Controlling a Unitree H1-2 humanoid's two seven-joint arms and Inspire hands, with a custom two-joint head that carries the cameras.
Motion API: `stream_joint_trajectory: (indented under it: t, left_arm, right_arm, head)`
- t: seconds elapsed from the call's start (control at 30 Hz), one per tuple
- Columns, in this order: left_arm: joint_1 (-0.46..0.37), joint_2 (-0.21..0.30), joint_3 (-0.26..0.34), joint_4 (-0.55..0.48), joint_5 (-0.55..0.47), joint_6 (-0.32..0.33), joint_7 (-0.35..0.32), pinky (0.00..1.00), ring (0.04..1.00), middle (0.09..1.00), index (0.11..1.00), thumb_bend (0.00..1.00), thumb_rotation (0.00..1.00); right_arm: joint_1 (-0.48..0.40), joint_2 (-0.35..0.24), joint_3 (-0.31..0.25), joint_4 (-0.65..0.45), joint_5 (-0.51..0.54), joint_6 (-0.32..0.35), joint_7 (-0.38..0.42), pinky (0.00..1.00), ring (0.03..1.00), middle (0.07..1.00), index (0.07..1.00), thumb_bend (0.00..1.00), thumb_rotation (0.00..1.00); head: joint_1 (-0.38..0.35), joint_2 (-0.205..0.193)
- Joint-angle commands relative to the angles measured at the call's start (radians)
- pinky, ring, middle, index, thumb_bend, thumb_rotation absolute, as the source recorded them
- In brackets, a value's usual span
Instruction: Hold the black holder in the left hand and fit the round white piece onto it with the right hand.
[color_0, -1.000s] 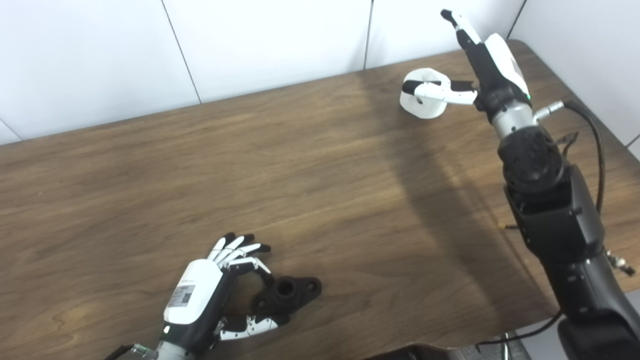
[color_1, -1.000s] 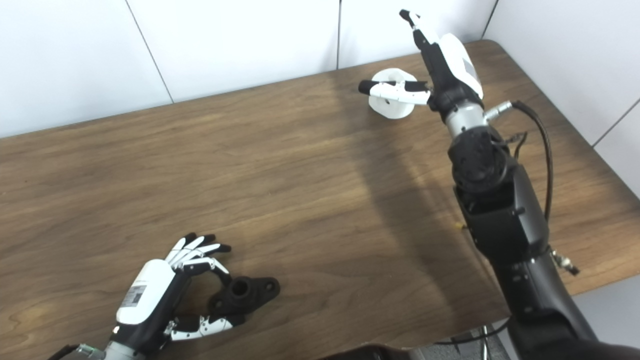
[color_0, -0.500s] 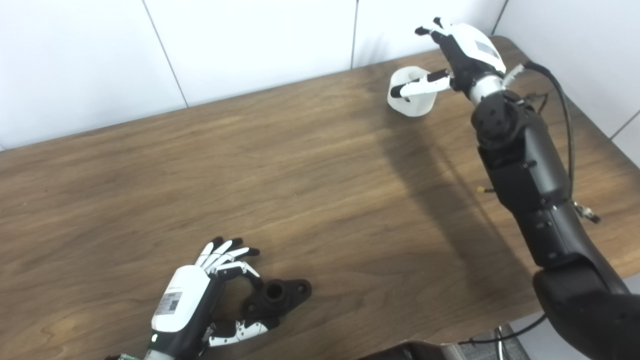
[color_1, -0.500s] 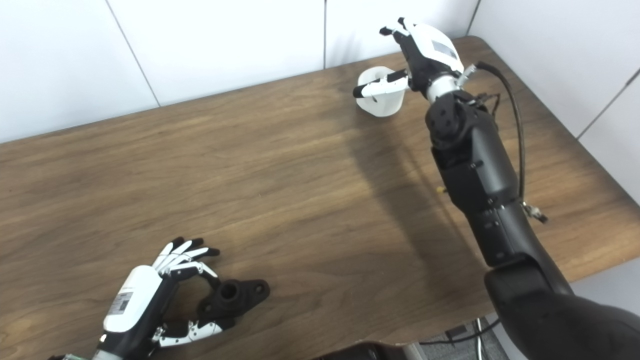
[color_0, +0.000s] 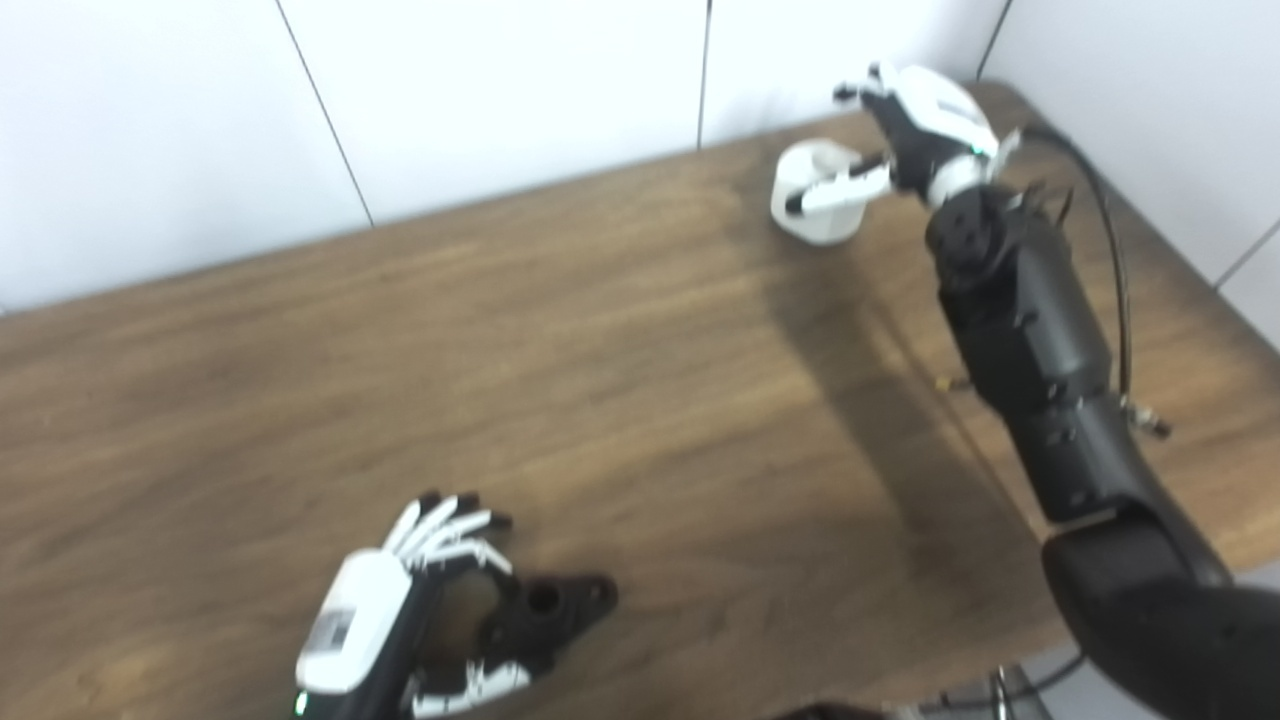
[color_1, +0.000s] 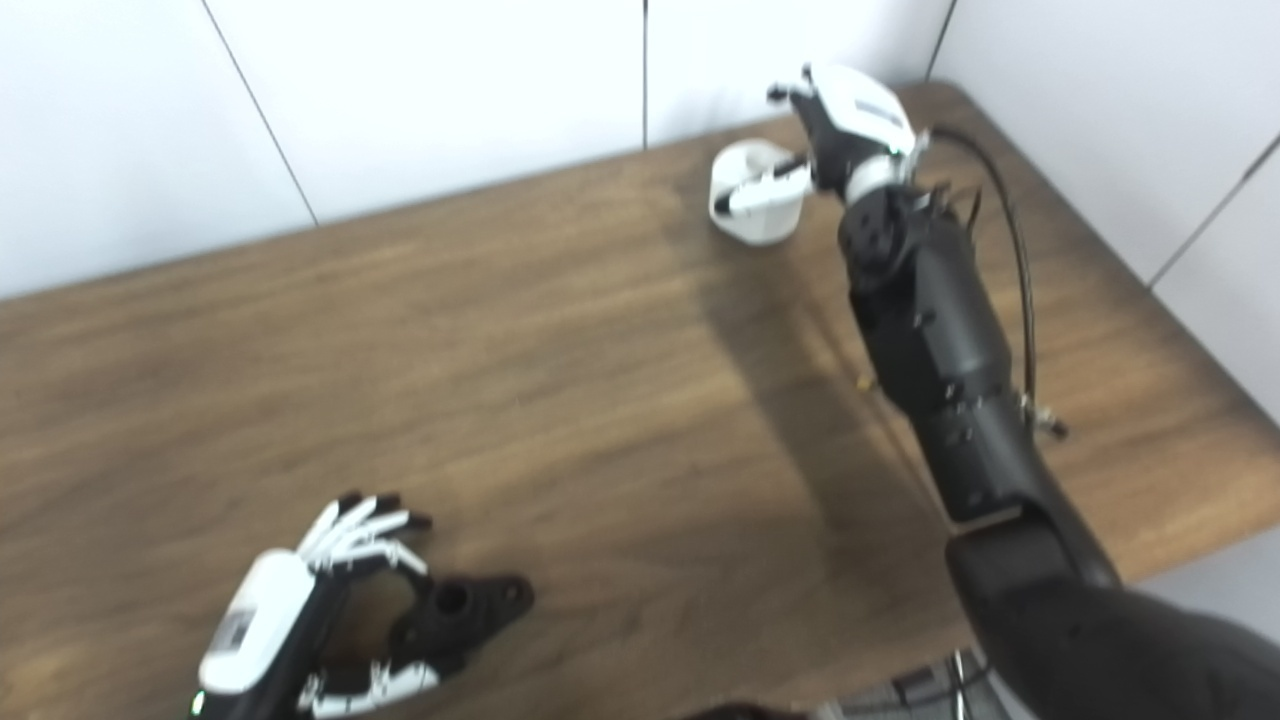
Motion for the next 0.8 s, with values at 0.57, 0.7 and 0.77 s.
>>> stream_joint_trajectory:
  t: [0.57, 0.7, 0.77]
  left_arm:
    - [0.017, 0.02, 0.002, 0.078, 0.036, -0.014, 0.028, 0.95, 0.891, 0.789, 0.487, 0.52, 0.06]
    - [0.015, 0.017, 0.003, 0.085, 0.032, -0.018, 0.036, 0.95, 0.887, 0.784, 0.486, 0.52, 0.06]
    - [0.015, 0.018, 0.002, 0.083, 0.032, -0.015, 0.035, 0.95, 0.888, 0.785, 0.486, 0.52, 0.05]
  right_arm:
    - [-0.045, -0.006, -0.003, 0.047, -0.01, 0.0, -0.052, 0.93, 1.0, 0.988, 0.872, 0.91, 0.41]
    - [-0.047, -0.007, -0.004, 0.066, -0.014, 0.0, -0.062, 0.93, 1.0, 0.987, 0.865, 0.9, 0.4]
    - [-0.048, -0.008, -0.005, 0.074, -0.016, 0.0, -0.066, 0.92, 1.0, 0.986, 0.862, 0.9, 0.4]
  head:
    - [0.017, -0.06]
    - [0.014, -0.068]
    - [0.014, -0.068]
